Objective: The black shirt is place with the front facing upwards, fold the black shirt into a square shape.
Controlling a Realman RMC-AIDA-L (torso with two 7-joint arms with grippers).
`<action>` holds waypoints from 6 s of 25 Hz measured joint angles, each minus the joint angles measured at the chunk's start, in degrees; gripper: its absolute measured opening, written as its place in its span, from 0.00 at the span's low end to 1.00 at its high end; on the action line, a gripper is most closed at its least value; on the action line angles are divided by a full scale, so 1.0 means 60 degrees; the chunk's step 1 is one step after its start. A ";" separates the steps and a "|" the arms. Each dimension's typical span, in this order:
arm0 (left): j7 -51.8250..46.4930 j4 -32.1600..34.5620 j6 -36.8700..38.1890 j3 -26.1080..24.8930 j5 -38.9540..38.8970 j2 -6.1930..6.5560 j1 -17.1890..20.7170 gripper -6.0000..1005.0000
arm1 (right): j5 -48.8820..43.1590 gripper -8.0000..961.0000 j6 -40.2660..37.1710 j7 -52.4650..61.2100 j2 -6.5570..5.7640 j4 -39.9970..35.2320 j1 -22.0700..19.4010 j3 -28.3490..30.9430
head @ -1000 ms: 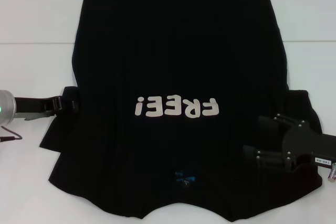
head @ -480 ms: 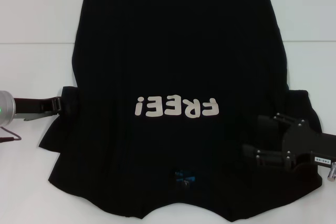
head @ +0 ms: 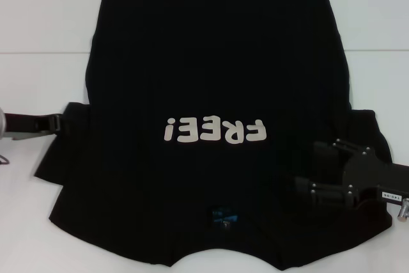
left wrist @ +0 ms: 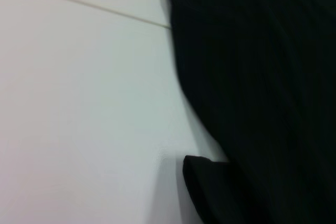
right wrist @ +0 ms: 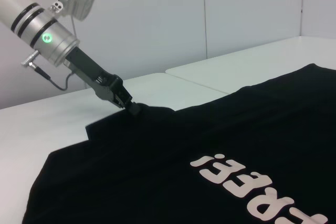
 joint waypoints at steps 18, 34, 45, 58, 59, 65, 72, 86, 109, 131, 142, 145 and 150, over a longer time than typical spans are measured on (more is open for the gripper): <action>-0.0399 0.0809 0.0612 -0.0193 0.1127 0.0429 -0.0528 0.01 | -0.0011 0.97 -0.0026 0.0132 0.0016 0.0018 -0.0037 0.0000; -0.1367 0.1934 0.1814 -0.0196 0.1378 0.0537 -0.0678 0.03 | -0.0011 0.97 -0.0024 0.0132 0.0034 0.0063 -0.0032 0.0000; -0.1790 0.2197 0.2104 -0.0114 0.1409 0.0568 -0.0680 0.05 | -0.0010 0.97 -0.0027 0.0126 0.0030 0.0134 -0.0026 0.0000; -0.2780 0.1003 0.2907 -0.0150 0.0107 0.0612 -0.1456 0.08 | -0.0010 0.97 -0.0006 0.0051 0.0030 0.0180 -0.0044 -0.0018; -0.2764 0.0908 0.2866 -0.0150 -0.0028 0.0612 -0.1470 0.08 | -0.0010 0.97 -0.0005 0.0049 0.0030 0.0190 -0.0045 -0.0045; -0.2717 0.0209 0.2359 -0.0176 -0.0608 0.0524 -0.1347 0.09 | -0.0010 0.97 0.0002 0.0045 0.0019 0.0275 -0.0012 -0.0246; -0.2594 -0.0307 0.2031 -0.0206 -0.1574 0.0461 -0.0856 0.10 | -0.0010 0.96 0.0002 0.0085 0.0029 0.0282 -0.0004 -0.0266; -0.1670 -0.0843 0.2182 -0.0660 -0.2918 0.0345 -0.0431 0.52 | -0.0010 0.96 0.0015 0.0081 0.0029 0.0301 -0.0001 -0.0263; 0.0406 -0.0758 0.1046 -0.0639 -0.2864 0.0219 0.0271 0.73 | -0.0010 0.96 0.0238 0.0028 0.0030 0.0421 -0.0001 -0.0263; 0.1043 -0.1323 -0.0686 -0.0488 -0.2926 -0.0209 0.0267 0.69 | -0.0011 0.96 0.0317 0.0046 0.0030 0.0442 0.0014 -0.0264; 0.1114 -0.1340 -0.1090 -0.0488 -0.2944 -0.0304 0.0252 0.67 | -0.0011 0.96 0.0324 0.0065 0.0030 0.0442 0.0014 -0.0279; 0.1133 -0.1340 -0.1050 -0.0488 -0.2945 -0.0348 0.0249 0.67 | -0.0011 0.96 0.0333 0.0062 0.0030 0.0442 0.0015 -0.0279; 0.1116 -0.1340 -0.0823 -0.0488 -0.2945 -0.0366 0.0245 0.66 | -0.0011 0.96 0.0341 0.0063 0.0030 0.0442 0.0014 -0.0279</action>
